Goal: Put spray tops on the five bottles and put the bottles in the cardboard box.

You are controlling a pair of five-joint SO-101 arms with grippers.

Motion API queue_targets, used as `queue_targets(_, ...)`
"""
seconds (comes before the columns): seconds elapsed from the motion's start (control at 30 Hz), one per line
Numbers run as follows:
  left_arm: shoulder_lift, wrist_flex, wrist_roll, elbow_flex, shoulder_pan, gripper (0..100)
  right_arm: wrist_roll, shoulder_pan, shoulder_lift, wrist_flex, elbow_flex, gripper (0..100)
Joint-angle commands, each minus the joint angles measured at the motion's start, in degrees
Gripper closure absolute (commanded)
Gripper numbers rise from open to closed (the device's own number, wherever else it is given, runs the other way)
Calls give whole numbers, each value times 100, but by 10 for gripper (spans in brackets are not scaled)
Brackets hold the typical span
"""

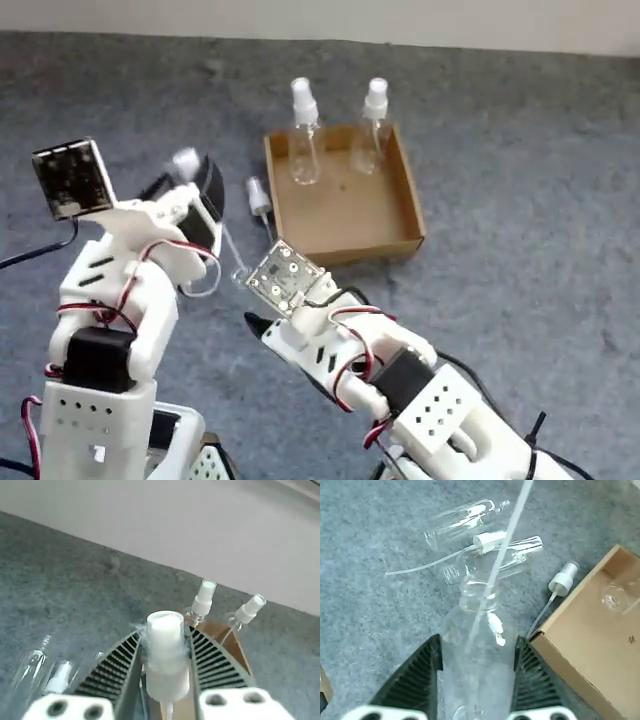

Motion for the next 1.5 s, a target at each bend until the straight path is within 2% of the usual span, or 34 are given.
queue_targets(0.0, -57, 378, -44, 145, 136, 996, -53, 84, -171, -145, -31, 995)
queue_targets(0.2, -57, 431, -413, 514, 145, 996, -976, 374, -171, -505, -31, 995)
queue_targets(0.5, -57, 404, -440, 927, 945, 996, -976, 382, -171, -919, 4, 995)
queue_targets(0.9, -57, 440, -440, 1077, 971, 996, -1011, 391, -171, -954, 13, 995)
queue_targets(1.13, -57, 536, -440, 1095, 980, 996, -1029, 646, -145, -2114, 593, 995)
queue_targets(1.33, -57, 519, -440, 1297, 980, 996, -1354, 673, -171, -2237, 848, 995)
queue_targets(1.47, -57, 510, -879, 1508, 989, 996, -1371, 681, -180, -2237, 848, 995)
